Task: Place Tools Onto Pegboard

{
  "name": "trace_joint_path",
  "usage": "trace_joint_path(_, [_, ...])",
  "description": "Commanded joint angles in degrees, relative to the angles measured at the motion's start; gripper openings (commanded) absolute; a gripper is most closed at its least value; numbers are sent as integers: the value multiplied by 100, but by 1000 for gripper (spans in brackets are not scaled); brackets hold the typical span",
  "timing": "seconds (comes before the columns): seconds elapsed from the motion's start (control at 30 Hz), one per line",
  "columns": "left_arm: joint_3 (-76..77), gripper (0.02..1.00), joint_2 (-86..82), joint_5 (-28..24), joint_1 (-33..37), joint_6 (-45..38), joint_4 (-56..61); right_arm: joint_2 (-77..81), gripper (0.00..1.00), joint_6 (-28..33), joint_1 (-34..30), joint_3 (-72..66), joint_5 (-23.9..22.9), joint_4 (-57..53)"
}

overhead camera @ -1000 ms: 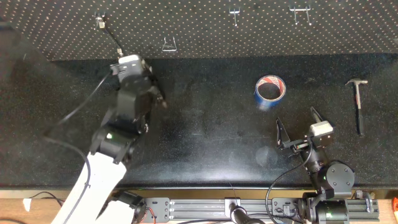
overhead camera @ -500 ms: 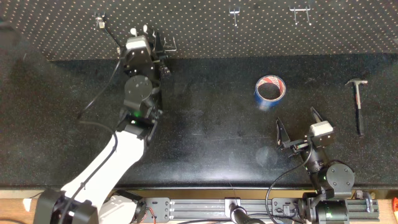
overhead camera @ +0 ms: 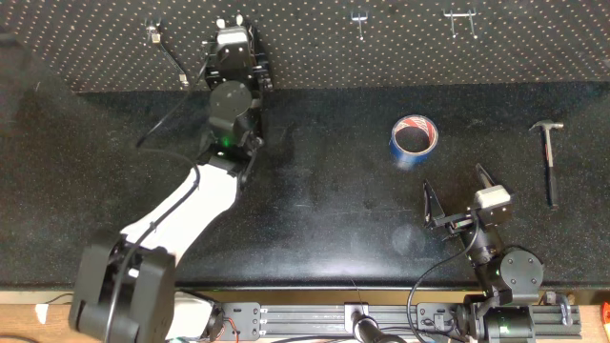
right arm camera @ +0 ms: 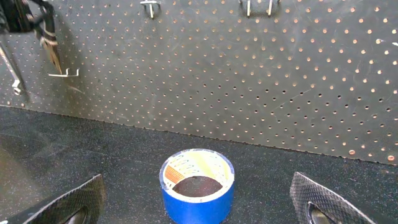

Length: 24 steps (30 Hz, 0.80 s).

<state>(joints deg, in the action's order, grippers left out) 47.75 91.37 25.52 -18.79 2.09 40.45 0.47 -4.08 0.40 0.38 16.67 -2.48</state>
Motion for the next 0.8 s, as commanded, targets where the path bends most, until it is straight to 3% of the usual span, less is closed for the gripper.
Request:
trace_joint_path(0.03, [157,29,195,55,46,-107,96,-42,976,-83,28,-15,55,-28])
trace_joint_path(0.07, [157,88,240,-17,46,-109,96,-42,976,-83,28,-15,55,-28])
trace_joint_path(0.1, [157,233,262,-74,46,-107,96,-42,976,-83,28,-15,55,-28])
trace_joint_path(0.13, [157,483,302,-92,46,-107,94,-42,976,-83,28,-15,55,-28])
trace_joint_path(0.17, [157,568,306,-94,44,-107,92,-42,976,-83,28,-15,55,-28])
trace_joint_path(0.23, [157,704,295,-92,42,-107,96,-42,976,-83,28,-15,55,-28])
trace_joint_path(0.37, [157,855,190,-229,42,-107,94,-42,976,-85,28,-15,55,-28])
trace_joint_path(0.43, [157,978,127,-308,42,-109,94,-42,976,-83,28,-15,55,-28])
trace_joint_path(0.53, [155,996,-203,-354,42,-107,-330,-42,976,-85,28,-15,55,-28])
trace_joint_path(0.63, [142,996,-1272,-396,144,-81,-2452,-42,976,-83,28,-15,55,-28])
trace_joint_path(0.8, [-439,996,-2868,-1314,881,-63,-4063,-42,974,-83,28,-15,52,-28])
